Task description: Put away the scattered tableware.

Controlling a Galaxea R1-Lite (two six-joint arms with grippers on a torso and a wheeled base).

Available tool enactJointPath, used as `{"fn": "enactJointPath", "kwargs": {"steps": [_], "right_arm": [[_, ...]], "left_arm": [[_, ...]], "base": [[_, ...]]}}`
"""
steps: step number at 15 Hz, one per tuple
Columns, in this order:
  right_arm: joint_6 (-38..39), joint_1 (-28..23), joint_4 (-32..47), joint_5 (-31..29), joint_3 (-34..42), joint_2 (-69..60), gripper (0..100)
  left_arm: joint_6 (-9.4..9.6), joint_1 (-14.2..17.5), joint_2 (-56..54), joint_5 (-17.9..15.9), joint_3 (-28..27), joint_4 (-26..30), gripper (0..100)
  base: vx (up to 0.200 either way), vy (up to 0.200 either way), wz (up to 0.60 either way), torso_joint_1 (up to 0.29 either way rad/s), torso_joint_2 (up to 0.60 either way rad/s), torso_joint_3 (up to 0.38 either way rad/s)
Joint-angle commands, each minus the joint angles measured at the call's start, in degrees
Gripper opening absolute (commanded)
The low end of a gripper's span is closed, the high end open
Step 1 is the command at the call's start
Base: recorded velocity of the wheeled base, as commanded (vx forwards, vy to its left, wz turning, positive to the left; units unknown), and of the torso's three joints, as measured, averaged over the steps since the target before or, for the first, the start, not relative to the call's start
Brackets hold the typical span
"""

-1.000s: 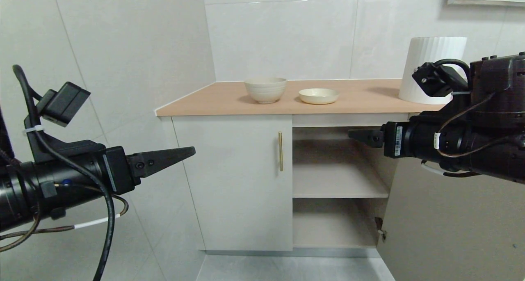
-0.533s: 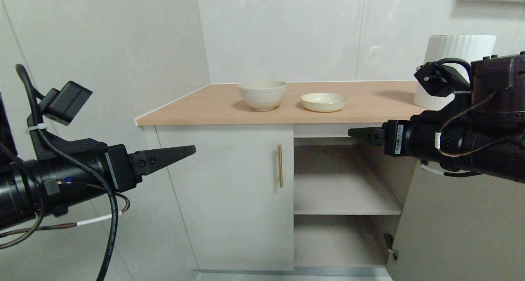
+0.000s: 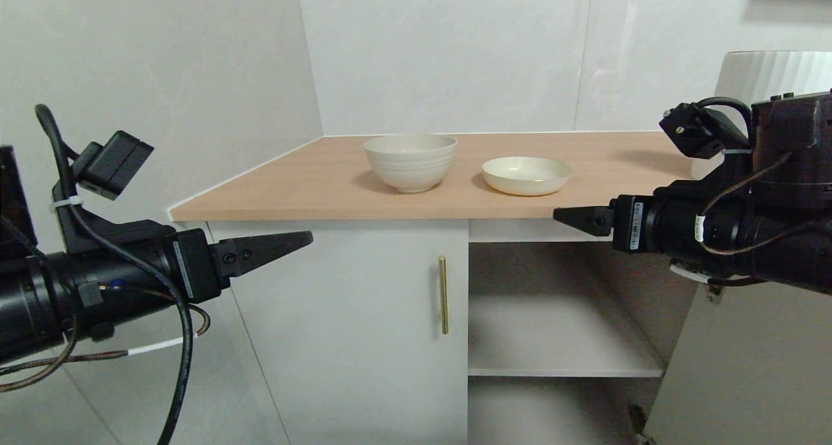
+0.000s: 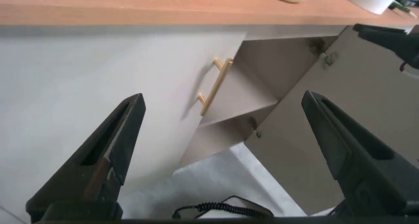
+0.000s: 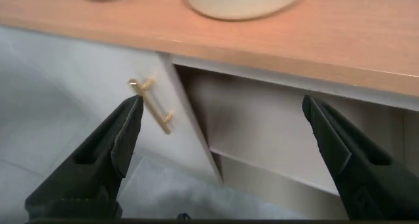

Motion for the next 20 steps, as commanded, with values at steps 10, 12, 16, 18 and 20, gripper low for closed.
{"fn": "enactJointPath", "kwargs": {"steps": [10, 12, 16, 18, 20], "right_arm": [[-0.47, -0.30, -2.19, 0.05, 1.01, 0.01, 100], [-0.47, -0.30, -2.19, 0.05, 1.01, 0.27, 100], [-0.55, -0.56, -2.19, 0.05, 1.01, 0.98, 100], [-0.55, -1.18, -2.19, 0.05, 0.92, 1.59, 100], [-0.55, -1.70, -2.71, 0.05, 0.83, 2.38, 100]], "left_arm": [[-0.05, -0.09, 1.04, -0.03, 0.18, -0.15, 100], [-0.05, -0.09, 1.13, -0.03, 0.18, -0.15, 100], [-0.05, -0.09, 1.92, 0.06, 0.18, -0.23, 100], [-0.05, -0.09, 2.18, 0.06, 0.00, -0.23, 100], [-0.14, -0.09, 2.88, 0.14, 0.00, -0.23, 100]], "base": [[0.000, 0.000, 0.00, 0.018, -0.08, -0.087], [0.000, 0.000, 0.00, 0.183, -0.50, -0.300], [0.000, 0.000, 0.00, 0.173, -0.48, -0.293], [0.000, 0.000, 0.00, 0.183, -0.46, -0.286], [0.000, 0.000, 0.00, 0.198, -0.47, -0.288]]}}
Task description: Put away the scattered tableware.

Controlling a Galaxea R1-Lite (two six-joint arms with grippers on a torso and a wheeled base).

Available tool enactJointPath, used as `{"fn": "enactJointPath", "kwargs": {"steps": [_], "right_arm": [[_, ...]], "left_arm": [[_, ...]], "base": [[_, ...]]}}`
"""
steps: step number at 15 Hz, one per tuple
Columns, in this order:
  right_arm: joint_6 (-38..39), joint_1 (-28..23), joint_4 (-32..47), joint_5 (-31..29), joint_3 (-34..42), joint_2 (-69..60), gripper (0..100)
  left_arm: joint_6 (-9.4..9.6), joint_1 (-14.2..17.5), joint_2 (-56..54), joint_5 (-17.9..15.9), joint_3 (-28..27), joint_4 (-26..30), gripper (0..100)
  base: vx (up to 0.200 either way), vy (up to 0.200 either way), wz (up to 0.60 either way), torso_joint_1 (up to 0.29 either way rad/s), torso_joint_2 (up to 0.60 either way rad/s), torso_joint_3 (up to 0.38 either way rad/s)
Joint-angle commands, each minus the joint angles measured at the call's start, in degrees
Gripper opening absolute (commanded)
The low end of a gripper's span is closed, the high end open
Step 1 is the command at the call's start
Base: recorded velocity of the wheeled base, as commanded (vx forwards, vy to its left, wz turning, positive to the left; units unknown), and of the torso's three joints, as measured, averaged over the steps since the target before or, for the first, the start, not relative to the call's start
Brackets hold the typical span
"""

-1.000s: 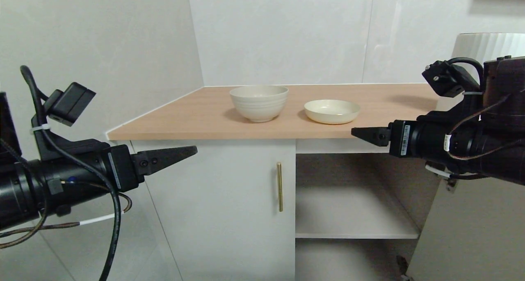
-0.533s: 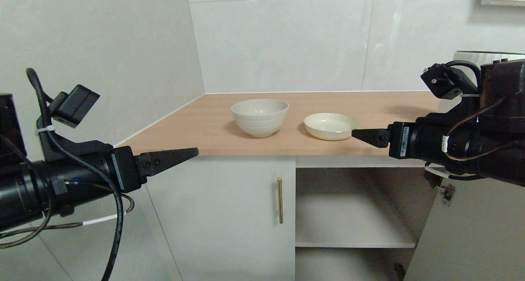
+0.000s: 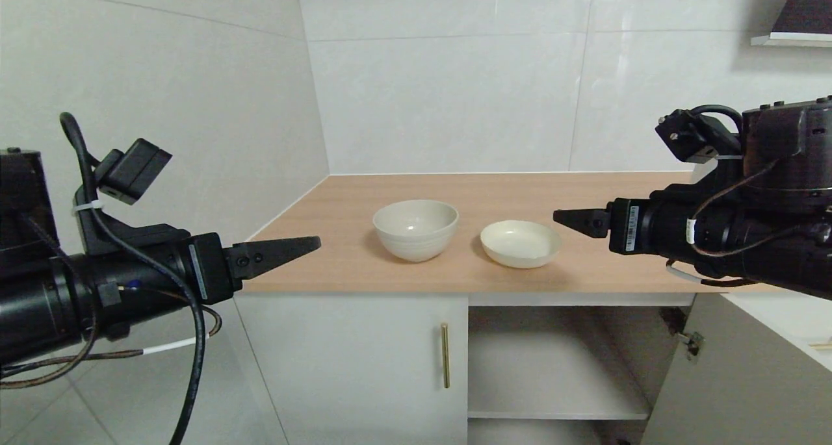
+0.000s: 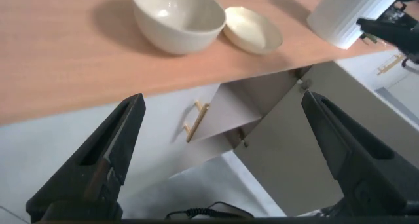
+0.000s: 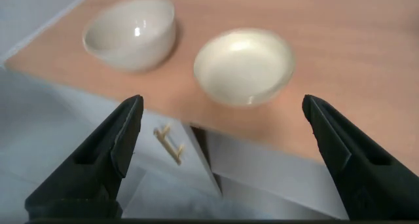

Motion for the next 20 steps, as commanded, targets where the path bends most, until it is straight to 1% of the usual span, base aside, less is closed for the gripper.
{"fn": "enactJointPath", "kwargs": {"steps": [1, 4, 7, 8, 9, 10, 11, 12, 13, 14, 15, 16, 17, 18, 19, 20], "right_arm": [[0.02, -0.48, -0.73, 0.00, -0.07, 1.28, 100], [-0.07, -0.83, -3.37, 0.00, 0.46, 3.12, 100], [-0.68, -1.27, -3.37, -0.70, -1.83, 6.37, 100], [-0.60, -1.71, -2.23, -2.11, -4.90, 9.19, 100], [-0.51, -2.50, -0.20, -4.13, -7.19, 11.38, 100], [-0.33, -2.67, 1.47, -5.36, -8.60, 12.53, 100], [0.46, -3.20, 4.63, -5.80, -11.23, 14.11, 100], [2.13, -3.38, 6.12, -5.89, -12.46, 14.90, 100], [4.15, -3.47, 7.27, -6.06, -14.13, 16.13, 100], [5.91, -3.73, 7.62, -6.15, -14.75, 16.92, 100], [6.79, -4.08, 7.62, -6.59, -14.75, 17.62, 100], [6.87, -4.17, 7.62, -6.85, -14.75, 17.80, 100], [6.87, -4.34, 7.53, -8.35, -14.75, 18.24, 100], [6.96, -4.26, 7.35, -9.14, -14.75, 18.33, 100], [7.14, -4.26, 7.18, -10.02, -14.75, 18.59, 100], [7.14, -4.34, 7.18, -10.90, -14.75, 18.59, 100]], "left_arm": [[-0.08, 0.02, 1.03, 0.15, -0.02, -0.13, 100], [-0.17, 0.02, 1.91, 0.50, -1.08, -0.04, 100], [-0.43, 0.02, 4.54, 0.76, -5.30, 0.58, 100], [-1.93, 0.02, 7.09, 2.87, -8.11, 0.93, 100], [-4.83, 0.02, 9.99, 6.12, -11.18, 1.10, 100], [-6.76, 0.02, 12.19, 8.23, -13.38, 1.19, 100], [-8.52, 0.02, 16.23, 11.75, -17.86, 2.95, 100], [-8.78, 0.02, 18.17, 13.59, -20.59, 5.50, 100], [-8.78, -0.07, 19.92, 15.35, -23.22, 9.45, 100], [-8.96, -1.12, 21.24, 17.29, -24.81, 13.50, 100], [-10.19, -2.88, 22.38, 19.92, -26.30, 17.45, 100], [-10.89, -3.32, 22.91, 20.54, -26.92, 18.33, 100], [-14.76, -4.81, 24.85, 21.06, -28.59, 18.86, 100], [-16.87, -5.69, 26.16, 21.15, -29.38, 18.86, 100], [-17.57, -6.92, 27.92, 21.33, -29.99, 18.86, 100], [-17.75, -7.71, 30.12, 22.21, -30.52, 18.77, 100]], "base": [[0.000, 0.000, 0.00, 0.207, -0.48, -0.286], [0.000, 0.000, 0.00, 0.214, -0.49, -0.279], [0.000, 0.000, 0.00, 0.089, -0.20, -0.118], [0.000, 0.000, 0.00, 0.036, -0.06, -0.032], [0.000, 0.000, 0.00, 0.051, -0.02, -0.017], [0.000, 0.000, 0.00, 0.000, 0.00, 0.000], [0.000, 0.000, 0.00, 0.000, 0.00, 0.000], [0.000, 0.000, 0.00, 0.000, 0.00, 0.000], [0.000, 0.000, 0.00, 0.000, 0.00, 0.000], [0.000, 0.000, 0.00, 0.000, 0.00, 0.000], [0.000, 0.000, 0.00, 0.000, 0.00, 0.000], [0.000, 0.000, 0.00, 0.000, 0.00, 0.000], [0.000, 0.000, 0.00, 0.000, 0.00, 0.000], [0.000, 0.000, 0.00, 0.000, 0.00, 0.000], [0.000, 0.000, 0.00, 0.000, 0.00, 0.000], [0.000, 0.000, 0.00, 0.000, 0.00, 0.000]]}}
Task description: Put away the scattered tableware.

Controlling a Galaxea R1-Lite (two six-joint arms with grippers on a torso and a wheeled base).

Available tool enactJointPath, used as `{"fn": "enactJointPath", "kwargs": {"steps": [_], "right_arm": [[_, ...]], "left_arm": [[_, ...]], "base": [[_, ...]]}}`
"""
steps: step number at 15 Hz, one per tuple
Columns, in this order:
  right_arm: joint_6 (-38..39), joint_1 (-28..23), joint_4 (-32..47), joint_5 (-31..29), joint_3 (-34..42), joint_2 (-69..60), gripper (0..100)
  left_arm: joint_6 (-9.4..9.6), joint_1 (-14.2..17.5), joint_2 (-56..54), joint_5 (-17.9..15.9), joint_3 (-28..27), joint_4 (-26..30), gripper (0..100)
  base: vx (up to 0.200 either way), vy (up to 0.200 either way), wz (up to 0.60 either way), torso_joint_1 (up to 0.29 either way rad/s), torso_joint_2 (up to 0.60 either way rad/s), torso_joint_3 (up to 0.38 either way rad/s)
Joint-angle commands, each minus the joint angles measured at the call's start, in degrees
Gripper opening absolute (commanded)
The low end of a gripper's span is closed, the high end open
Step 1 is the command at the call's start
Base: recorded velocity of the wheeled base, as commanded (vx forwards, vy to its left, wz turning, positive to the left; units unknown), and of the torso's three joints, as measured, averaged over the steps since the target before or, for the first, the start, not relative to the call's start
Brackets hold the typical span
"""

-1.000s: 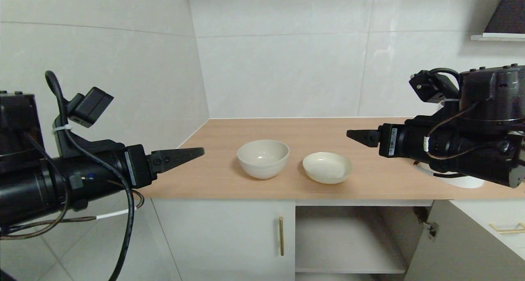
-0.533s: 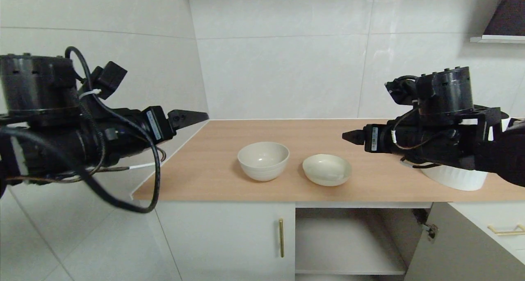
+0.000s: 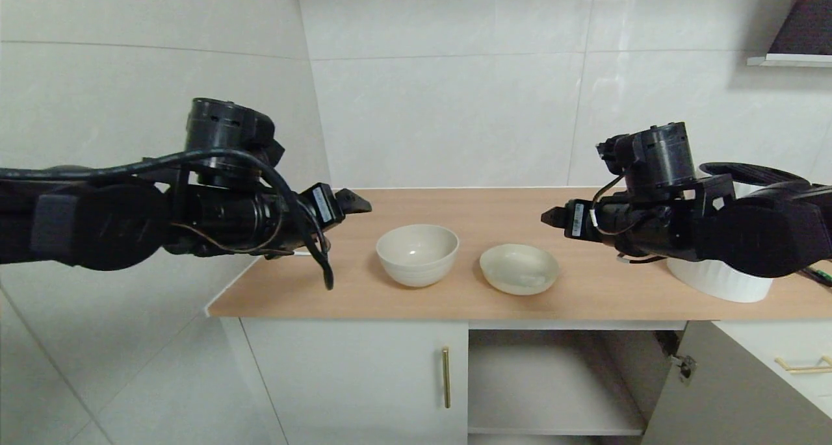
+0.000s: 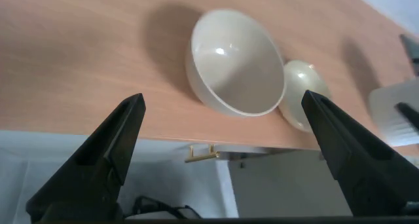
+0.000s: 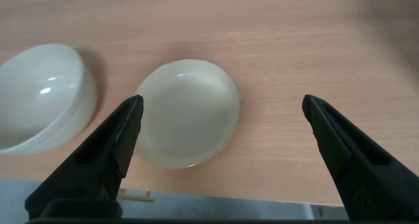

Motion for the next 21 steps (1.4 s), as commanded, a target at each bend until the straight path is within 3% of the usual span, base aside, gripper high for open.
{"fn": "enactJointPath", "kwargs": {"steps": [1, 2, 4, 5, 8, 12, 16, 17, 21], "right_arm": [[0.03, -0.07, -0.06, -0.54, 0.05, 0.46, 100], [0.03, 0.02, -0.06, -0.54, 0.05, 0.46, 100], [0.03, 0.02, -0.06, -0.54, 0.23, 0.46, 100], [0.03, 0.02, -0.06, -0.54, 0.23, 0.46, 100], [0.03, 0.02, -0.06, -0.54, 0.23, 0.46, 100], [0.12, -0.07, -0.06, -1.24, 0.32, -0.07, 100], [0.12, -0.07, -0.06, -1.24, 0.32, -0.07, 100], [0.21, -0.07, -0.06, -1.24, 0.32, -0.16, 100], [0.29, -0.07, -0.06, -1.24, 0.23, -0.68, 100]], "left_arm": [[-0.40, -2.26, 7.13, 2.10, -2.34, 0.00, 100], [-0.49, -2.43, 8.18, 2.89, -2.78, 0.00, 100], [-0.58, -2.96, 14.95, 8.69, -6.04, 0.00, 100], [-0.58, -2.96, 16.27, 9.22, -7.00, 0.00, 100], [-0.67, -2.96, 17.76, 9.13, -7.53, -0.36, 100], [-1.19, -3.05, 20.40, 9.13, -7.88, -5.01, 100], [-1.28, -3.22, 20.40, 9.04, -7.88, -5.01, 100], [-1.28, -3.22, 20.66, 9.13, -7.88, -5.10, 0], [-1.46, -3.22, 20.05, 9.13, -7.88, -5.10, 0]], "base": [[0.000, 0.000, 0.00, 0.000, 0.00, 0.000], [0.000, 0.000, 0.00, 0.000, 0.00, 0.000], [0.000, 0.000, 0.00, 0.000, 0.00, 0.000], [0.000, 0.000, 0.00, 0.000, 0.00, 0.000], [0.000, 0.000, 0.00, 0.000, 0.00, 0.000], [0.000, 0.000, 0.00, 0.000, 0.00, 0.000], [0.000, 0.000, 0.00, 0.000, 0.00, 0.000], [0.000, 0.000, 0.00, 0.000, 0.00, 0.000], [0.000, 0.000, 0.00, 0.000, 0.00, 0.000]]}}
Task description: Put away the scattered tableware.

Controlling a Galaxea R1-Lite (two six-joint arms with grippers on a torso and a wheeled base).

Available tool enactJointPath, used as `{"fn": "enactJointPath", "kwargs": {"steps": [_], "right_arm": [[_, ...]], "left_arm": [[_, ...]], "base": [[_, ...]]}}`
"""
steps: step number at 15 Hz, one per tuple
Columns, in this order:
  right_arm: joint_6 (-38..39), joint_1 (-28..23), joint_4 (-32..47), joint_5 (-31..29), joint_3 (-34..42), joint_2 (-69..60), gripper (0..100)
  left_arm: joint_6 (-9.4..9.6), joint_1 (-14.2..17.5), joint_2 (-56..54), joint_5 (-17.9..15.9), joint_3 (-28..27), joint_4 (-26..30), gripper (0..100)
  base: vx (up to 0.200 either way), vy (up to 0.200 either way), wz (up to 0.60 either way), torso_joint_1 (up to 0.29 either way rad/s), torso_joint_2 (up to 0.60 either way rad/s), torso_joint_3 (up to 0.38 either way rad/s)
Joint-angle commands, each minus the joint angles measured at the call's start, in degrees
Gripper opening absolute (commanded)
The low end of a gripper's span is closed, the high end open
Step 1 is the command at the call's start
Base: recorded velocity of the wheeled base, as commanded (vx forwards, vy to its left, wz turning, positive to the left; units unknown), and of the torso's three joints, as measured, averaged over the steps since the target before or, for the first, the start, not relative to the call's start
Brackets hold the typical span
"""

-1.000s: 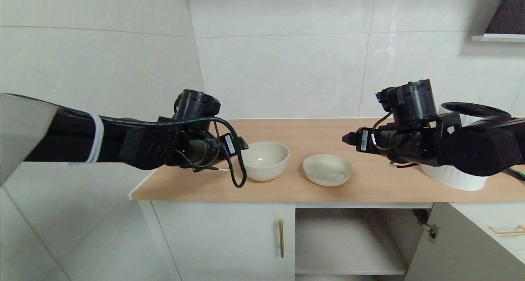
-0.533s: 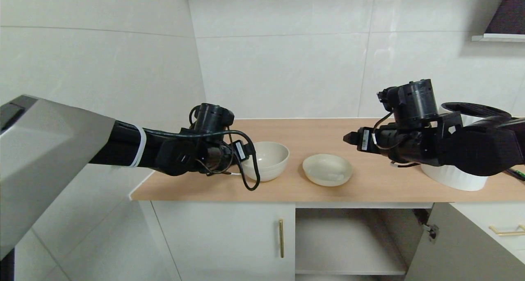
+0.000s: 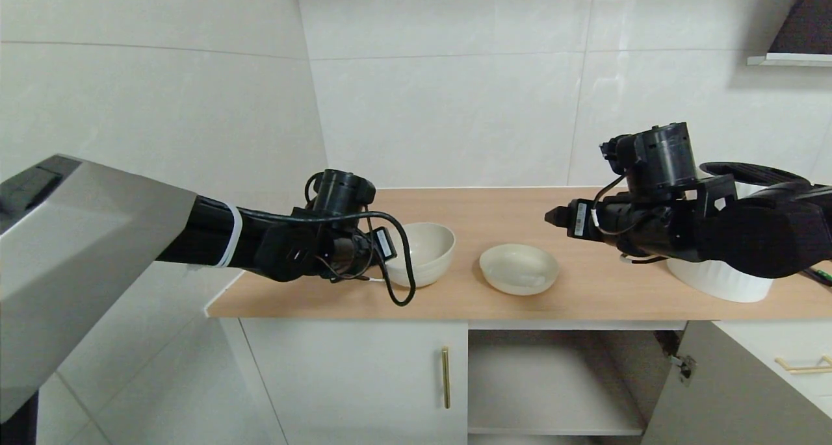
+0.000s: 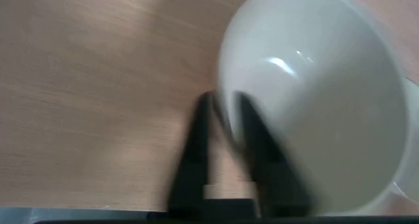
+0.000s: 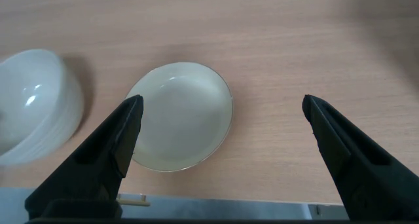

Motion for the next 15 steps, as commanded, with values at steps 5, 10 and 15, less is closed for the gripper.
{"fn": "enactJointPath", "kwargs": {"steps": [5, 10, 15], "right_arm": [[-0.27, -0.16, 0.25, 0.43, -0.28, 1.41, 100], [-0.54, -0.16, 0.43, -0.27, -0.45, 7.56, 100], [-0.54, -0.24, 0.51, -2.47, -3.18, 14.33, 100]], "left_arm": [[-1.79, -0.01, -8.56, -0.31, 3.96, 0.05, 0], [-0.56, 0.17, -20.52, -12.71, 13.28, -2.15, 0], [1.90, 0.52, -22.89, -15.08, 18.11, -7.51, 0]], "base": [[0.000, 0.000, 0.00, 0.000, 0.00, 0.000], [0.000, 0.000, 0.00, 0.000, 0.00, 0.000], [0.000, 0.000, 0.00, 0.000, 0.00, 0.000]]}}
